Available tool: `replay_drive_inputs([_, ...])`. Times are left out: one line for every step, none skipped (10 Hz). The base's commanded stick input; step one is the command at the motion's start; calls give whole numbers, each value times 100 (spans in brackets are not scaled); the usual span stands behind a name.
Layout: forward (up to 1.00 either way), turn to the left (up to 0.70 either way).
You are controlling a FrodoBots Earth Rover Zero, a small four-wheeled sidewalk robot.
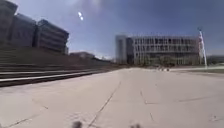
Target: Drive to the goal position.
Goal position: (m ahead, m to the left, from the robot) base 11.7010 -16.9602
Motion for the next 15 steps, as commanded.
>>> replay_drive_inputs([85, 1])
replay_drive_inputs([85, 1])
replay_drive_inputs([85, 1])
replay_drive_inputs([85, 1])
replay_drive_inputs([85, 1])
replay_drive_inputs([85, 1])
replay_drive_inputs([85, 1])
replay_drive_inputs([85, 1])
replay_drive_inputs([85, 1])
replay_drive_inputs([85, -31])
replay_drive_inputs([85, -33])
replay_drive_inputs([85, -33])
replay_drive_inputs([85, -33])
replay_drive_inputs([85, -33])
replay_drive_inputs([85, -33])
